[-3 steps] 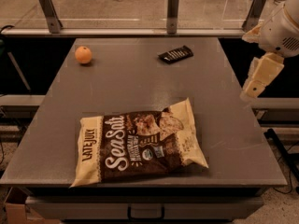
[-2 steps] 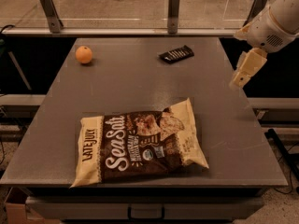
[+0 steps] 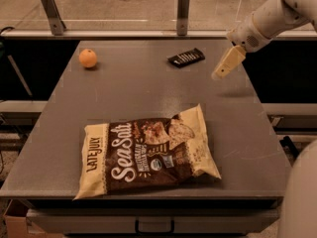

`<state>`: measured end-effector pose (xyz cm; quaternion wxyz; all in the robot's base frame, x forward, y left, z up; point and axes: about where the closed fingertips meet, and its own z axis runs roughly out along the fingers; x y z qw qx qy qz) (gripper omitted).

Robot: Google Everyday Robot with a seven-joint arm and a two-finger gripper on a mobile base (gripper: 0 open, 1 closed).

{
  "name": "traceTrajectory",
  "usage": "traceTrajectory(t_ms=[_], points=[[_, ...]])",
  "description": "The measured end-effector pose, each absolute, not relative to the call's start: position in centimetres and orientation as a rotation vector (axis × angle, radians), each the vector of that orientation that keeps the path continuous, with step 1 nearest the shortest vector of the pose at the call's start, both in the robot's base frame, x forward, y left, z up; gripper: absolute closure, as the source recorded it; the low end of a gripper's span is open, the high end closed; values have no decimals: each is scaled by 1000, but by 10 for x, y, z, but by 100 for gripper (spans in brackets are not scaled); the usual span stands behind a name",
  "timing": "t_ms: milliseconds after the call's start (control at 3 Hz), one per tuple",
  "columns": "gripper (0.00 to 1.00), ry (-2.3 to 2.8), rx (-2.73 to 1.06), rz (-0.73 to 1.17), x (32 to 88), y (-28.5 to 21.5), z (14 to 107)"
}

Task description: Move rxbar chocolate near brown chip bag

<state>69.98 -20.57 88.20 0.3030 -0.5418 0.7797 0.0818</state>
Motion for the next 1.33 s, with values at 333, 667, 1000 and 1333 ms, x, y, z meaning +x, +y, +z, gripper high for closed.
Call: traceTrajectory(t_ms=[333,667,1000,1333], points=[[0,2068,-1422,225,706,-206,879],[0,2071,-1361,221,712,-201,875],[0,2086,-1198,243,732,-202,865],[0,2081,-1040,323,757,-195,854]])
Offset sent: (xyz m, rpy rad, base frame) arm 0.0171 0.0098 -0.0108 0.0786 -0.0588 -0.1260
